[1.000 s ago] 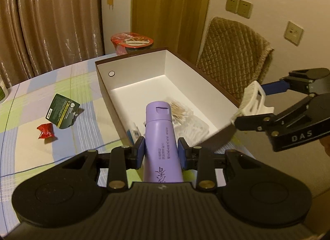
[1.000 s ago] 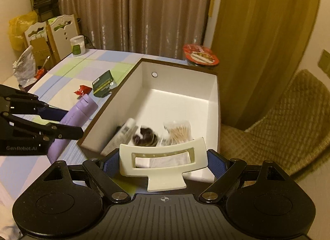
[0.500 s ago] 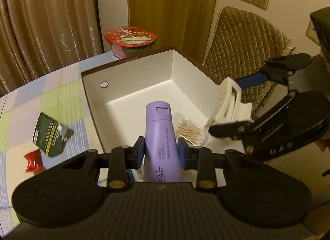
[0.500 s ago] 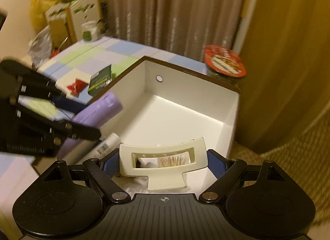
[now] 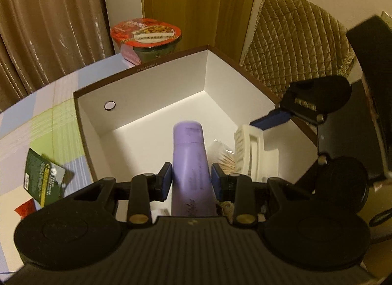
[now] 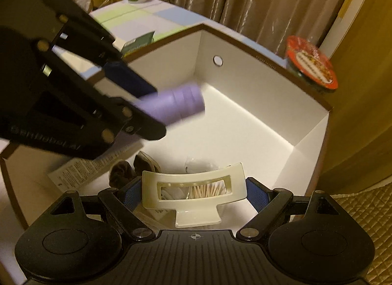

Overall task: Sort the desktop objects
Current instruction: 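Open the left tool dropping the purple tube while the right tool releases the clip into the box, then withdraw both tools from the box back over the table, then grasp the green Mentholatum blister card with the right tool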

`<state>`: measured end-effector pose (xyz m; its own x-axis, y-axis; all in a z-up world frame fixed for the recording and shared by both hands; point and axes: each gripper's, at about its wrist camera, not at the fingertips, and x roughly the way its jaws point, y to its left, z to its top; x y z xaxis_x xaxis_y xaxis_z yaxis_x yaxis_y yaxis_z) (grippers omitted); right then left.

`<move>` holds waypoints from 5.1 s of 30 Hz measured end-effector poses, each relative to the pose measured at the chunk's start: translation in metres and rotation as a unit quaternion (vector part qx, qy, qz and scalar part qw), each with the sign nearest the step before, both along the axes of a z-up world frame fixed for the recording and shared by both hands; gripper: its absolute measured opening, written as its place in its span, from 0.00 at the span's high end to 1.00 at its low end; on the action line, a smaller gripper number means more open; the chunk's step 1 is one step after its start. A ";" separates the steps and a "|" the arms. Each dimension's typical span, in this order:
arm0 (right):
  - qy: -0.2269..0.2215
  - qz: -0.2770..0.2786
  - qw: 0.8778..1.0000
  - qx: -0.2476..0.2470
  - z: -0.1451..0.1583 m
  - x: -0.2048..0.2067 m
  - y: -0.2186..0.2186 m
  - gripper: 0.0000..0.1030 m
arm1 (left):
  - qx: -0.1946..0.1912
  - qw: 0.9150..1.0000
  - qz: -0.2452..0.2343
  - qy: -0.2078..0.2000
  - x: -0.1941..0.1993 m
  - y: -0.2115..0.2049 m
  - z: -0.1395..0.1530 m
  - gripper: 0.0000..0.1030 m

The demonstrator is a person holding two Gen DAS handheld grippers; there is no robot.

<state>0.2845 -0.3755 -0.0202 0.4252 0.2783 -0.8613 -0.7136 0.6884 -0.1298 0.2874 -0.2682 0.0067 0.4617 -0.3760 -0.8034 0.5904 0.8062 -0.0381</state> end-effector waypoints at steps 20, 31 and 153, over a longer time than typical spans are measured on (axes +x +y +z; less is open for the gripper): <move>0.013 0.025 1.000 -0.010 -0.010 0.008 0.014 0.16 | -0.011 0.999 0.039 -0.011 -0.003 0.025 0.011 0.63; -0.001 0.025 0.999 -0.022 -0.011 0.005 0.019 0.16 | -0.011 0.999 0.048 -0.018 -0.010 0.032 0.016 0.61; -0.011 0.097 0.995 -0.032 -0.035 0.032 0.341 0.98 | -0.026 0.984 0.175 0.011 0.027 0.379 -0.053 0.31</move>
